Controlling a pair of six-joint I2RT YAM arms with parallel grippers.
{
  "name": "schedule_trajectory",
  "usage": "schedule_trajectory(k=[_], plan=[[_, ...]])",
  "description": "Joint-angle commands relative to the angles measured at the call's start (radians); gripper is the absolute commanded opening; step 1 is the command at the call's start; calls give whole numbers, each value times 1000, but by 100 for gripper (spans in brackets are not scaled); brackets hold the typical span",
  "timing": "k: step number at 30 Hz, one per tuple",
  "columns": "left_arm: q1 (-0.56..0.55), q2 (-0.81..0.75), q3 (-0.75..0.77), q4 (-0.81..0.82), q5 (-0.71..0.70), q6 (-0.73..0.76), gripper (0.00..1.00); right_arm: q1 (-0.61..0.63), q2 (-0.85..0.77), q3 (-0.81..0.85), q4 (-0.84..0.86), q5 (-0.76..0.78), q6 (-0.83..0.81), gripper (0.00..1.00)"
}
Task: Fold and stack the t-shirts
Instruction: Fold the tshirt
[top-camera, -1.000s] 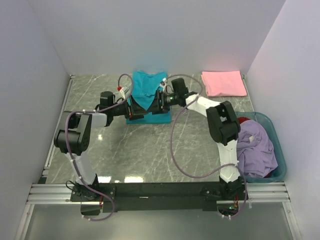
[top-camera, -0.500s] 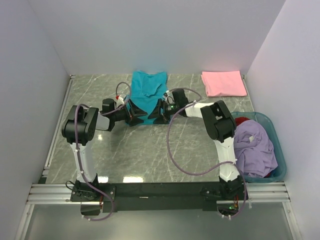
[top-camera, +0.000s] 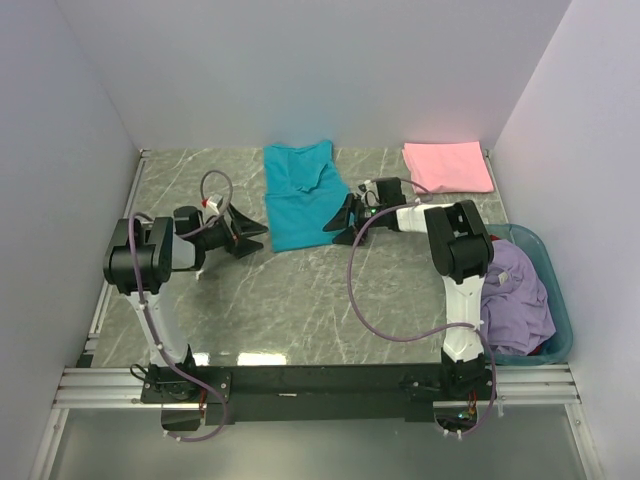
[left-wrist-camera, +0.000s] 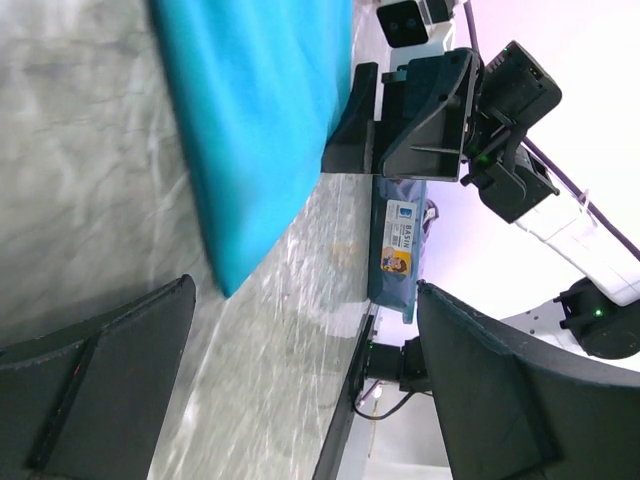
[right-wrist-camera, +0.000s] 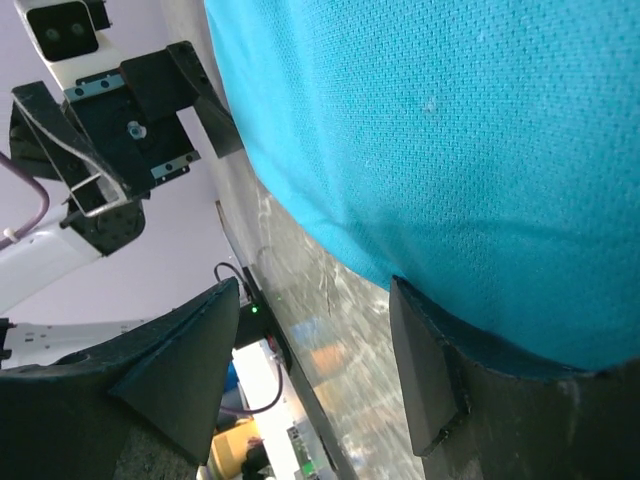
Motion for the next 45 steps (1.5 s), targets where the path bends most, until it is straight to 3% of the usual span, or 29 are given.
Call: schedule_trajectory(k=[1, 7, 12, 22, 27, 35, 45], plan=[[31, 12, -47, -127, -33, 122, 99, -17, 0, -35, -132, 73, -91, 70], [-4, -158, -47, -157, 22, 173, 99, -3, -99, 16, -156, -102, -166, 68], [-103, -284, -24, -209, -18, 225, 99, -12, -150, 112, -307, -90, -357, 68], [-225, -51, 114, -3, -97, -12, 94, -57, 14, 257, -420, 42, -438, 63], [-216, 54, 148, -42, -120, -20, 91, -63, 52, 218, -422, 44, -436, 61], [-157, 51, 71, -160, -133, 55, 89, -61, 78, 68, -367, 15, -379, 60], [-118, -230, -44, -459, -44, 325, 82, -14, -134, -67, -480, -54, -479, 60]])
